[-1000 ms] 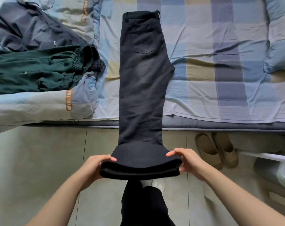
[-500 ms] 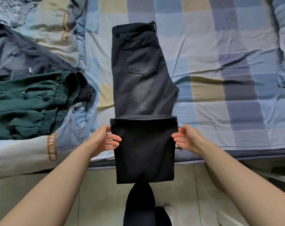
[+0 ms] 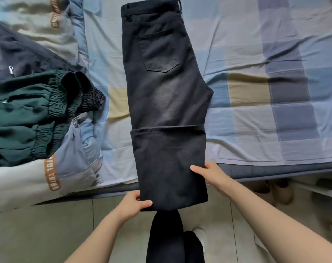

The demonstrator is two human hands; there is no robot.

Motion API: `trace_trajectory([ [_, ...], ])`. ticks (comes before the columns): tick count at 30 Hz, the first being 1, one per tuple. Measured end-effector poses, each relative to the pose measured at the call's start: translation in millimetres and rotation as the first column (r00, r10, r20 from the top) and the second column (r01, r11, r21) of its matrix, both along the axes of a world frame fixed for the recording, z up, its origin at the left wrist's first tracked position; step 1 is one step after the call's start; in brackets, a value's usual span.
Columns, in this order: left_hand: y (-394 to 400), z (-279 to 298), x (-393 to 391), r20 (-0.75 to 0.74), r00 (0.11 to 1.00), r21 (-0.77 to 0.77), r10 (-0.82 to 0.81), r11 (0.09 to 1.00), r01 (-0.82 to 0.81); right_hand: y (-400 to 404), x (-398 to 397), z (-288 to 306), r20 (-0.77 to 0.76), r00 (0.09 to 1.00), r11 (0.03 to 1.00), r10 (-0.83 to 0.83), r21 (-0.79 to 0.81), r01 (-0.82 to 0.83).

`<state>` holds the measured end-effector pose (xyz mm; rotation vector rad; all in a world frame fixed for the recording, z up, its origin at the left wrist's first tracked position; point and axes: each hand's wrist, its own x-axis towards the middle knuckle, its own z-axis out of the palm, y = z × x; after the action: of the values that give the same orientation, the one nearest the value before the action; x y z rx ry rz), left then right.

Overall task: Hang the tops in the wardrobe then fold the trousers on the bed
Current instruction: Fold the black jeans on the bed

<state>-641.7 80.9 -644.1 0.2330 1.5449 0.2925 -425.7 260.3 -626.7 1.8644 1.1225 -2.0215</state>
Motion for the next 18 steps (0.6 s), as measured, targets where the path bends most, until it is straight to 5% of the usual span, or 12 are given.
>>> trace_trajectory([
  [3,-11,10,-2,0.041,0.996,0.116,0.080,0.990,-0.084,-7,4,10,-0.197,0.966,0.951,-0.165,0.227,0.209],
  [5,-18,11,-4,0.038,0.992,0.154,0.120,0.980,-0.125,-3,3,12,-0.257,0.930,0.934,-0.264,0.173,0.313],
  [8,-19,7,-1,-0.005,0.992,0.148,0.124,0.981,-0.122,18,-7,6,-0.168,0.928,0.943,-0.332,-0.081,0.322],
  [11,-7,-11,-2,-0.066,0.995,0.132,0.076,0.989,-0.066,47,-20,-14,-0.033,0.964,0.964,-0.264,-0.033,0.263],
  [15,38,-31,-19,-0.059,0.927,0.145,0.369,0.922,-0.358,69,-40,-28,0.025,0.980,0.974,-0.200,0.114,0.195],
  [18,77,-33,-33,0.042,0.831,0.306,0.554,0.785,-0.539,67,-43,-30,-0.192,0.953,0.933,-0.234,0.232,0.275],
])
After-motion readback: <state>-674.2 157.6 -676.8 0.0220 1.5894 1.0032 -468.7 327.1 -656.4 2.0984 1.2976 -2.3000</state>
